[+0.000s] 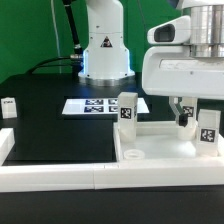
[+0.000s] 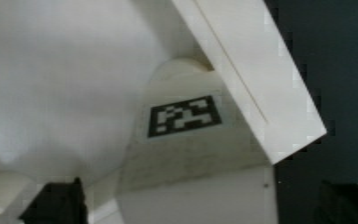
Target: Assemble square table
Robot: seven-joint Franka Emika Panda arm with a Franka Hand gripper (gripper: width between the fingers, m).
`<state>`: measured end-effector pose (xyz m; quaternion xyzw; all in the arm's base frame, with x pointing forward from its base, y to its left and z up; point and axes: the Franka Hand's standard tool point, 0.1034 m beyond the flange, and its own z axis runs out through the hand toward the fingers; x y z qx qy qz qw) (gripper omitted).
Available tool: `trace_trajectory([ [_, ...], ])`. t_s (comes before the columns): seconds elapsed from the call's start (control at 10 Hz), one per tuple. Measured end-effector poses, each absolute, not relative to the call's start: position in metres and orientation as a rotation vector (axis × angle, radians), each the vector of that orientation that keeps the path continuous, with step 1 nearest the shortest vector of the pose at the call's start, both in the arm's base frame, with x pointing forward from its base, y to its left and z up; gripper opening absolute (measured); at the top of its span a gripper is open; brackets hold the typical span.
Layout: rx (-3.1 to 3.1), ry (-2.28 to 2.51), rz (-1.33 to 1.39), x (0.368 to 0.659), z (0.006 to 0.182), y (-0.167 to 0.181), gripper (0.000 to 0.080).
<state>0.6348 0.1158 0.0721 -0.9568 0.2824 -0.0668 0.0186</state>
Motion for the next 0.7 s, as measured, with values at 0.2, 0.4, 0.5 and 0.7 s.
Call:
trace_trajectory([
  [0.2,-2.954,0.927,-0.206,0.6348,0.0720,0.1155,0.0526],
  [0.4,-2.895,1.078,-0.197,0.6340,0.0714,0.1147,0.0390],
  [0.5,-2.847,1.192,-0.193,0.6338,0.0712,0.1132,0.0290],
  [0.7,-2.738,1.413,-0.178,0.6329,0.0709,0.1113,0.0290],
])
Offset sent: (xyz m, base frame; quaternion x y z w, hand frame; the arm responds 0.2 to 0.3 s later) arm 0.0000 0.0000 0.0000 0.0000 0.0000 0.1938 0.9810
